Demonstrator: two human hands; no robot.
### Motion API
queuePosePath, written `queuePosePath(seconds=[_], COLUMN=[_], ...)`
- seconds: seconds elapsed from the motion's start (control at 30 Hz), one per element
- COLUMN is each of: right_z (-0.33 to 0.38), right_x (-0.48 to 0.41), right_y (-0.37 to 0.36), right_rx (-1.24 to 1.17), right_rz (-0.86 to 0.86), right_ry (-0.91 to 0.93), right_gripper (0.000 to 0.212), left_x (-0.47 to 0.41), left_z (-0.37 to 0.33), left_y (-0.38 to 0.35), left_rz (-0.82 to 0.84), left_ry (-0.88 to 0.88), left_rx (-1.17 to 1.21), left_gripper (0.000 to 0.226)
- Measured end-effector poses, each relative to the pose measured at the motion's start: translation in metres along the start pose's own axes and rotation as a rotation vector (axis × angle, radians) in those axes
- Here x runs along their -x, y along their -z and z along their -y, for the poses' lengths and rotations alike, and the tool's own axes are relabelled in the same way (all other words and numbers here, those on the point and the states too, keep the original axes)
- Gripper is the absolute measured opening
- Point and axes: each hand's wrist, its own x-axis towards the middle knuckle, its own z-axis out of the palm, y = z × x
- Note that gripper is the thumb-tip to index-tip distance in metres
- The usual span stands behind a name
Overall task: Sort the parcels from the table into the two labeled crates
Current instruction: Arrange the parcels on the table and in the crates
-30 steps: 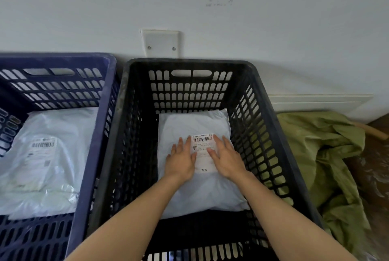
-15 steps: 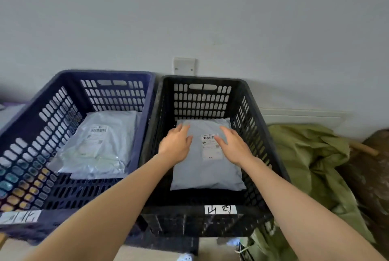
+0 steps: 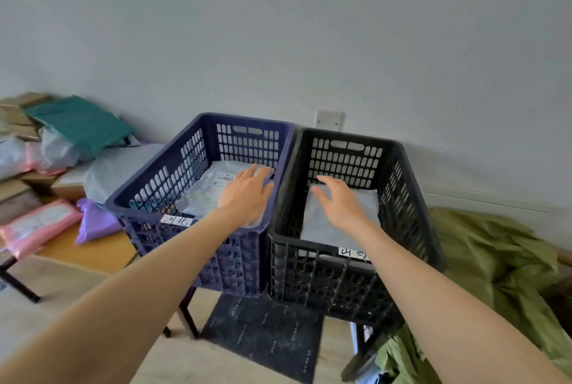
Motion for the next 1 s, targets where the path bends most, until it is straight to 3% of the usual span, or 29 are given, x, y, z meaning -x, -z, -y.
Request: queuePosePath(seconds=[0.3,0.57,0.8,1.0], right_z=[0.107,0.229,0.323,0.362], right_x=[-0.017,-0.04,-0.058,-0.073], right_y=[-0.058,-0.156,-0.258,-0.315], right_rx=[0.003,-0.107,-0.079,-0.059], right_rz=[0.092,0.16,0.215,0.21], right_ry=[0.193,0.317,0.328,0.244], right_gripper=[0.052,0.055,0.056,0.055], left_x=[0.061,0.111,0.152,0.157], left_z=[0.095,0.227,0.364,0.45], left_y=[0.068,0.121,0.169,0.193], left_rz=[-0.114,-0.206,-0.212,-0.191], left_ry=[0.255,0.454,0.479,0.469], left_rx=[-0.069,-0.062,-0.081,-0.024], left_gripper=[0.042,0.043,0.042,0.04])
